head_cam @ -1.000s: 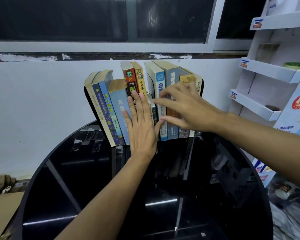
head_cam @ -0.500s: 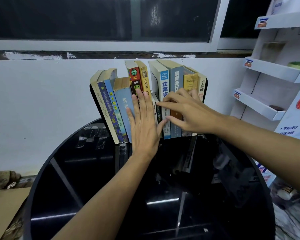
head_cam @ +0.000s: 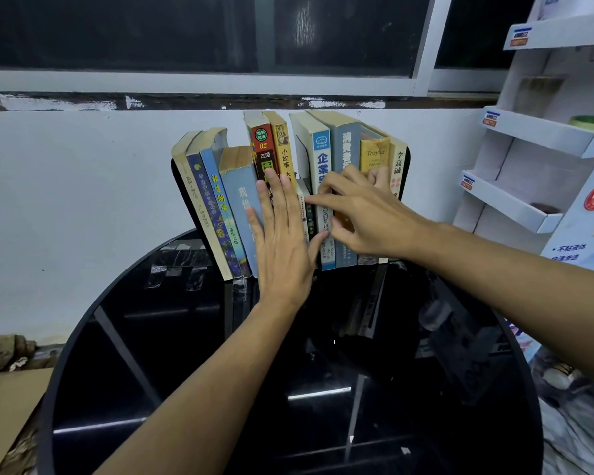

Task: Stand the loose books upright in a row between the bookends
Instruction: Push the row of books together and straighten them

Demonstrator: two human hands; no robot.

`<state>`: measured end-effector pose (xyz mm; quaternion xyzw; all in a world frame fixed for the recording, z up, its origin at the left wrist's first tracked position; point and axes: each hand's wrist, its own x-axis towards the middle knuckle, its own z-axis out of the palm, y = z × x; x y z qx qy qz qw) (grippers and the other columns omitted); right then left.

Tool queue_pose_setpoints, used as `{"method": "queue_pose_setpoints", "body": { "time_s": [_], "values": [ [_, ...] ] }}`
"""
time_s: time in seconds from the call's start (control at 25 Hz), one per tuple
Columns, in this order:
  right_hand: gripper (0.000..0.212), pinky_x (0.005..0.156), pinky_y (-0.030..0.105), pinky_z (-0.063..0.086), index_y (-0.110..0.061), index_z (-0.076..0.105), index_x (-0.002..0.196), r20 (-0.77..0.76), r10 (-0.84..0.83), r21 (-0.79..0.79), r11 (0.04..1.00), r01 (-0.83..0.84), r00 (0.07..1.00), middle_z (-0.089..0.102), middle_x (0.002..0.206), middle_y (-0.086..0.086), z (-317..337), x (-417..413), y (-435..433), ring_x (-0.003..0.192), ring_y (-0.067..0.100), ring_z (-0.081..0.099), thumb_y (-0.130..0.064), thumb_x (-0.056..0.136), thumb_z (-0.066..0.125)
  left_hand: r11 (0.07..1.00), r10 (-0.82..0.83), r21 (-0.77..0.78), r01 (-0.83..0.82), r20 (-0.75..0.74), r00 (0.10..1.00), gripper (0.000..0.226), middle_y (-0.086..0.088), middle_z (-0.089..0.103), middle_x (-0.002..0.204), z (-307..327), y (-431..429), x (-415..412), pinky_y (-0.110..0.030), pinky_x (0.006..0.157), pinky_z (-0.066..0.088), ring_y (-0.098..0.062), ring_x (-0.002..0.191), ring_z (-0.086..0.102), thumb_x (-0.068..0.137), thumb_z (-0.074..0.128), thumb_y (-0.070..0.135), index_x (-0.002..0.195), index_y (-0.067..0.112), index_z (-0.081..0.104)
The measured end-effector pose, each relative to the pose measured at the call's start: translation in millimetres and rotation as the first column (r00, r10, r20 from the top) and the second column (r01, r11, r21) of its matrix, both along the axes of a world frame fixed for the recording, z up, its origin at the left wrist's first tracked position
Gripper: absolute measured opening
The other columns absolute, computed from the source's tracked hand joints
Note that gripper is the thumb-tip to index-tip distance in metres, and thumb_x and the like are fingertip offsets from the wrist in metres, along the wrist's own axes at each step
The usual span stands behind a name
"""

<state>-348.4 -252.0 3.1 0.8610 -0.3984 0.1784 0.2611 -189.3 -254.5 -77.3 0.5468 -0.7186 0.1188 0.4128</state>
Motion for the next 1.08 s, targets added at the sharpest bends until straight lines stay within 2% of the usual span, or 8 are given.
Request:
{"method": "queue_pose_setpoints", "body": {
  "time_s": [0.24,0.32,0.44,0.56,0.64,0.72,0.84,1.08],
  "values": [
    [0.054,0.087,0.041,0.031,-0.025,0.047,0.146,-0.073,0.032,0.03,0.999,-0.03,0.997,0.05,0.123,-0.004,1,-8,5,0.106,0.015,0.042,-0.034,0.094,0.057,1.0,-0.005,0.006,0.005,-0.011,1.0,0.093,-0.016,-0.02,0.165,1,3,0,-0.055,0.123,-0.007,-0.029,0.151,-0.024,0.095,0.03,0.061,0.157,0.006,-0.012],
    [0.054,0.089,0.036,0.026,-0.024,0.048,0.146,-0.017,0.072,0.035,0.997,-0.071,0.997,0.051,0.124,-0.002,8,-13,8,0.109,0.015,0.045,-0.038,0.095,0.055,1.0,-0.016,-0.003,0.016,-0.027,1.0,0.095,-0.014,-0.022,0.164,1,4,-1,-0.057,0.123,-0.006,-0.029,0.151,-0.023,0.098,0.041,0.059,0.157,0.007,-0.013],
    [0.05,0.092,0.031,0.021,-0.017,0.055,0.141,0.114,0.133,-0.072,0.989,-0.125,0.985,0.054,0.123,0.005,30,-15,5,0.109,0.019,0.048,-0.036,0.095,0.06,0.998,-0.049,-0.029,0.047,-0.063,0.997,0.097,-0.011,-0.025,0.163,1,7,-7,-0.057,0.122,-0.008,-0.028,0.152,-0.022,0.099,0.051,0.05,0.156,0.008,-0.014],
    [0.058,0.096,0.031,0.021,-0.018,0.045,0.148,0.129,0.104,-0.119,0.989,-0.089,0.986,0.048,0.143,0.004,57,-16,-7,0.128,0.02,0.042,-0.042,0.096,0.058,0.999,-0.035,-0.02,0.033,-0.082,0.996,0.097,-0.012,-0.025,0.163,0,7,-15,-0.057,0.122,-0.008,-0.027,0.152,-0.021,0.1,0.051,0.049,0.155,0.009,-0.019],
    [0.069,0.108,0.037,0.022,-0.021,0.033,0.155,0.081,0.052,-0.051,0.998,-0.048,0.995,0.037,0.158,-0.001,66,-18,-17,0.143,0.016,0.032,-0.048,0.096,0.057,1.0,-0.003,-0.012,0.002,-0.092,0.996,0.095,-0.012,-0.028,0.162,-1,4,-19,-0.055,0.122,-0.01,-0.026,0.152,-0.022,0.102,0.046,0.05,0.154,0.01,-0.023],
    [0.076,0.115,0.039,0.018,-0.023,0.026,0.157,0.042,0.021,0.006,1.0,-0.022,0.999,0.03,0.163,-0.005,68,-20,-24,0.148,0.012,0.027,-0.052,0.095,0.057,1.0,0.012,-0.012,-0.013,-0.118,0.993,0.087,-0.009,-0.031,0.161,-2,0,-23,-0.055,0.122,-0.009,-0.024,0.152,-0.023,0.105,0.037,0.049,0.152,0.013,-0.028],
    [0.074,0.116,0.038,0.021,-0.024,0.033,0.155,0.087,0.031,0.007,0.999,-0.032,0.996,0.037,0.159,-0.008,67,-19,-31,0.146,0.011,0.033,-0.053,0.093,0.061,1.0,0.007,-0.024,-0.011,-0.136,0.991,0.077,-0.006,-0.034,0.16,-5,-6,-24,-0.055,0.122,-0.009,-0.022,0.151,-0.025,0.108,0.027,0.043,0.15,0.017,-0.031],
    [0.07,0.113,0.038,0.03,-0.026,0.044,0.15,0.166,0.079,-0.004,0.997,-0.08,0.983,0.047,0.153,-0.009,65,-18,-40,0.141,0.012,0.043,-0.055,0.089,0.065,0.998,0.041,-0.044,-0.047,-0.126,0.991,0.076,-0.004,-0.035,0.159,-8,-13,-23,-0.051,0.121,-0.013,-0.022,0.151,-0.025,0.108,0.03,0.04,0.151,0.016,-0.029]
  ]
}}
